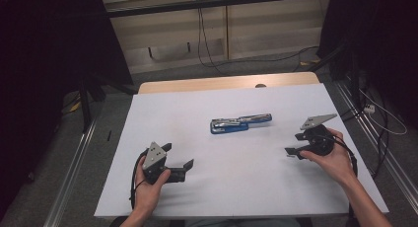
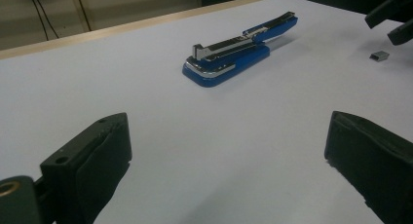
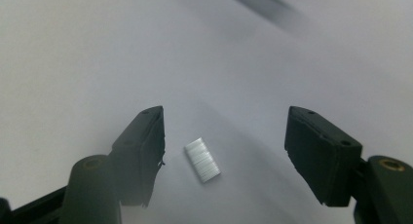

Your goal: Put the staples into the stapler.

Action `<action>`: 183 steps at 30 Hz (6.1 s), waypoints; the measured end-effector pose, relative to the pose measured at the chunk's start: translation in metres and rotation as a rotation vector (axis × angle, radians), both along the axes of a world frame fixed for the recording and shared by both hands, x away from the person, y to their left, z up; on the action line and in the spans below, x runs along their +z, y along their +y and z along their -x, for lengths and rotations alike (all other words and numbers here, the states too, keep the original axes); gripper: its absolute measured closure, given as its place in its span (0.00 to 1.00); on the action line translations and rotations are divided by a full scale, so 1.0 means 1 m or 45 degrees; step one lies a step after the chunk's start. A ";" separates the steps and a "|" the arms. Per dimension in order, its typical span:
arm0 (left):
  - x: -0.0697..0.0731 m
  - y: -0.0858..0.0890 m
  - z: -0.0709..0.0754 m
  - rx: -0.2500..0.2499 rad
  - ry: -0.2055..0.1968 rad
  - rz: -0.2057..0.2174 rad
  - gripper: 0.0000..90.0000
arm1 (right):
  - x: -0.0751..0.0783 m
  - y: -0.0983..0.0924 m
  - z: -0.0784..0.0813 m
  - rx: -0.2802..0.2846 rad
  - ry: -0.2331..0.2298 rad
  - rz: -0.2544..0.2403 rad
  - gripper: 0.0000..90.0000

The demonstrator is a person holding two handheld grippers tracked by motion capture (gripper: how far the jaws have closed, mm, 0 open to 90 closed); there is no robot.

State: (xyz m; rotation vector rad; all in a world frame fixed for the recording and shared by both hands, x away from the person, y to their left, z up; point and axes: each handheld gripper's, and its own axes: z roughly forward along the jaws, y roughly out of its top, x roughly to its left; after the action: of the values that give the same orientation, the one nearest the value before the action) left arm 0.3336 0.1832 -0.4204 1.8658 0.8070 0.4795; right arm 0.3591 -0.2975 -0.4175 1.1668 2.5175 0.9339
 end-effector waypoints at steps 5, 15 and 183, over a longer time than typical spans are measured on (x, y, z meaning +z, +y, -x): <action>-0.001 -0.001 -0.001 -0.005 0.008 -0.001 0.04 | -0.003 0.001 0.000 0.069 0.047 0.055 0.56; 0.000 0.000 -0.002 0.002 -0.003 -0.011 0.04 | -0.006 0.007 -0.002 0.127 0.113 0.132 0.71; -0.003 -0.002 -0.003 -0.040 0.029 -0.013 0.04 | 0.046 0.142 -0.103 0.319 -0.127 -0.134 0.88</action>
State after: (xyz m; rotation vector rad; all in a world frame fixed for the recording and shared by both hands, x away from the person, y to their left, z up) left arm 0.3369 0.1811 -0.4236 1.8938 0.7903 0.4440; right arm 0.4620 -0.1552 -0.3718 0.8195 2.6006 1.1661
